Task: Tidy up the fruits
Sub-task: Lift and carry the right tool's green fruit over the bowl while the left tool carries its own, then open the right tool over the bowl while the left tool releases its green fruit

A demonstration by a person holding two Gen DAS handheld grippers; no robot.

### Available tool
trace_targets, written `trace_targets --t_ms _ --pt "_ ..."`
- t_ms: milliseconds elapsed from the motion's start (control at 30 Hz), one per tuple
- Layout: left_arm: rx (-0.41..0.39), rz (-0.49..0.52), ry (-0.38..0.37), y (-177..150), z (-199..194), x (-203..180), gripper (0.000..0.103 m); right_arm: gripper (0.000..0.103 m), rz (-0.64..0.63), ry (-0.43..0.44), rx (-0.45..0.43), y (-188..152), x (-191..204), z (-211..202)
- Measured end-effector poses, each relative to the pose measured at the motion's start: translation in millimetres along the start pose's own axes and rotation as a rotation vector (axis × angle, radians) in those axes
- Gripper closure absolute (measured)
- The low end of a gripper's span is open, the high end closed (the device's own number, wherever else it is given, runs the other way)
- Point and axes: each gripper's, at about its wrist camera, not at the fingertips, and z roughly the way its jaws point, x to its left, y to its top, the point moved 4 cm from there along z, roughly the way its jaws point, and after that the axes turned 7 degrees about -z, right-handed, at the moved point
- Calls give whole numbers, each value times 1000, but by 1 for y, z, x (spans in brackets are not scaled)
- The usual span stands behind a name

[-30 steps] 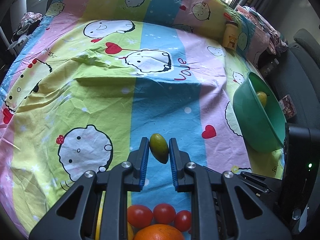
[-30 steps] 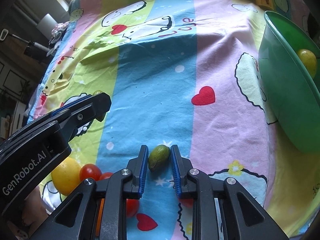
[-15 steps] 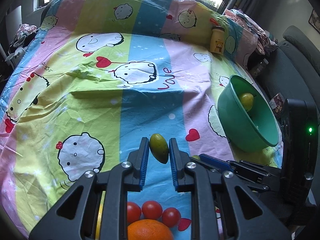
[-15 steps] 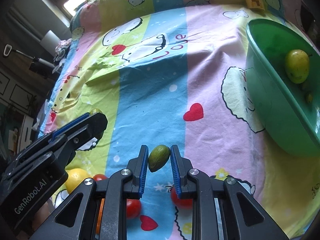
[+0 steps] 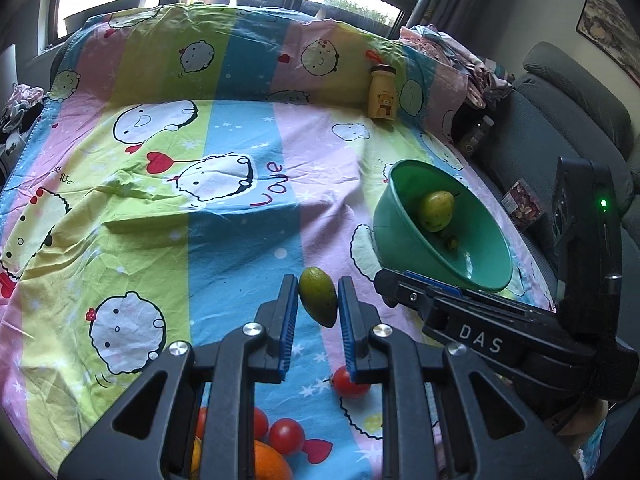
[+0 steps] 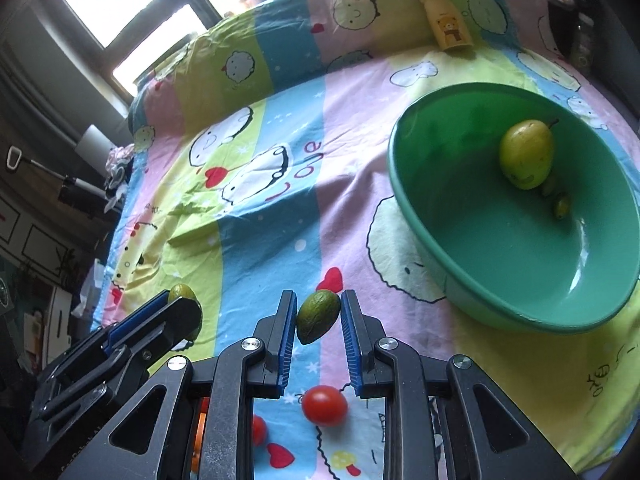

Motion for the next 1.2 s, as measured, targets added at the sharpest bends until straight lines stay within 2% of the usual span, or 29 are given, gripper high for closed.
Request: trace_targets --t_ms 233,333,533,767,967,1200 --pt "-23 63 -66 13 2 -38 83 79 68 -13 -94 13 -29 -26" --pt "0 73 -87 17 11 -52 83 79 119 -5 -123 16 -47 -35" --pt "20 113 -108 27 24 -77 83 79 179 -71 -166 22 -80 -50" --pt "69 141 -160 29 48 -103 83 79 271 -64 -169 19 -109 -53" --pt "129 153 -184 27 73 -121 83 78 336 -105 -153 16 -130 -53" --pt "181 179 -182 19 90 -133 83 78 412 -108 -137 8 -151 -53"
